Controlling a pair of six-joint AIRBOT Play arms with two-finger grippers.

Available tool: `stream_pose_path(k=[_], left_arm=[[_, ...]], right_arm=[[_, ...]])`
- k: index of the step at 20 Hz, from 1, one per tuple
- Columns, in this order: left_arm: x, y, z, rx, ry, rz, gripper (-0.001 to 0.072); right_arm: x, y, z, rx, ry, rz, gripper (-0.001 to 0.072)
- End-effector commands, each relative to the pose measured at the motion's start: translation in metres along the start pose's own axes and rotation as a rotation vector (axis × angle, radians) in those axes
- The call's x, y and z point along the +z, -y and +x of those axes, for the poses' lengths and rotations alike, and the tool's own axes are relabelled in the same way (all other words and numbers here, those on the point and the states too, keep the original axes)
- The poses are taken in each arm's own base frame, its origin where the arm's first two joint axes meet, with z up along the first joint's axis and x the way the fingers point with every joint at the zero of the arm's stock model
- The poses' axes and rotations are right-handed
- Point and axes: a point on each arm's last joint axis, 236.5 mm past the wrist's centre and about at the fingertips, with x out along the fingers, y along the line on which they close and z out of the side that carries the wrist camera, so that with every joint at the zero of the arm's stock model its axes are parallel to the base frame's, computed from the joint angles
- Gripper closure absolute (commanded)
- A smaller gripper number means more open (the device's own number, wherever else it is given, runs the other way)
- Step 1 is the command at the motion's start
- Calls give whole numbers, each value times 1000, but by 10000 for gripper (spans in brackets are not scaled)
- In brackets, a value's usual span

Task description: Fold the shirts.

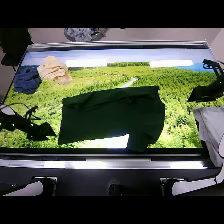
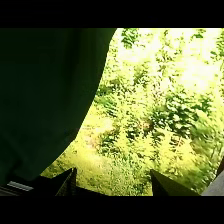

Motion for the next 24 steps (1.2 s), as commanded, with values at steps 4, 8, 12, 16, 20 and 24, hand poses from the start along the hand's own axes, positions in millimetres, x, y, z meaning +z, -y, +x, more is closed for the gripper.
stream_pose_path(k=[4,8,12,16,20,24], left_arm=[[2,5,38,-80,67,-57,181],[3,20,46,-107,52,-43,199],[18,26,55,-84,98,-77,393],[21,26,54,-82,111,-77,675],[21,27,50,-84,120,-71,674],[22,30,44,-83,143,-59,675]], right_arm=[[-18,-5,8,22,-81,-7,177],[-27,-7,20,46,-120,4,177],[-36,-9,32,71,-159,16,171],[-57,-24,77,132,-230,28,155],[-62,-58,137,211,-230,-11,146],[-61,-70,173,266,-179,55,160]])
